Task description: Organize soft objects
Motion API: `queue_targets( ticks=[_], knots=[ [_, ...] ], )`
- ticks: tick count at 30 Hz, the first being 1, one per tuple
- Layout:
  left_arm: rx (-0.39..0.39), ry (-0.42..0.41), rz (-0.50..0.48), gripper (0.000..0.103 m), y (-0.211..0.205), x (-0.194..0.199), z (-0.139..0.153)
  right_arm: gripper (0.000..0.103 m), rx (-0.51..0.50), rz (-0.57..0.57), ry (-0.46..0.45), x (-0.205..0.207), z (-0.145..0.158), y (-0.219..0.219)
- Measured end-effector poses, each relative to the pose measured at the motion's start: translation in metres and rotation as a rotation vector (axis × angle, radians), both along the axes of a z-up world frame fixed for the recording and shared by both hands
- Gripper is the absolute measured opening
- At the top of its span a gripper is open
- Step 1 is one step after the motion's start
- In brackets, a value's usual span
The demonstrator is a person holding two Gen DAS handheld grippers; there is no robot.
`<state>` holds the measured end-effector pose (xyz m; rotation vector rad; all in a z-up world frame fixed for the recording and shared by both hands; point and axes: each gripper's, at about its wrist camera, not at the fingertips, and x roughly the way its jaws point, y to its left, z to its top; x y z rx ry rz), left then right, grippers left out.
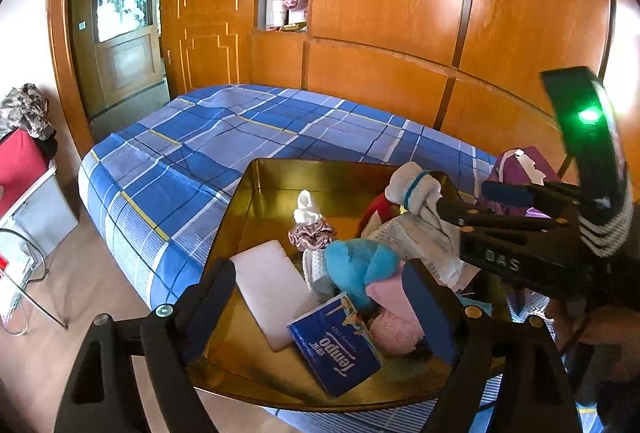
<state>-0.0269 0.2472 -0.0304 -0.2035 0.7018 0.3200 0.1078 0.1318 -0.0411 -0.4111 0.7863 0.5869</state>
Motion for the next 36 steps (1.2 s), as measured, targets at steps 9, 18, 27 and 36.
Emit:
queue_targets(
  ticks=[9, 18, 27, 36],
  knots=[
    [0.028, -0.009, -0.035, 0.093, -0.020, -0.004, 0.005, 0.058, 0.068, -0.116, -0.072, -0.032, 0.015, -0.049],
    [0.064, -0.048, -0.022, 0.103, -0.040, -0.010, 0.017, 0.064, 0.081, -0.252, -0.140, -0.069, 0.010, -0.089],
    [0.081, -0.055, -0.036, 0.103, -0.063, -0.012, 0.018, 0.071, 0.113, -0.331, -0.152, -0.092, 0.009, -0.112],
    [0.088, -0.067, -0.020, 0.103, -0.066, -0.015, 0.017, 0.072, 0.141, -0.389, -0.144, -0.091, 0.012, -0.126]
  ],
)
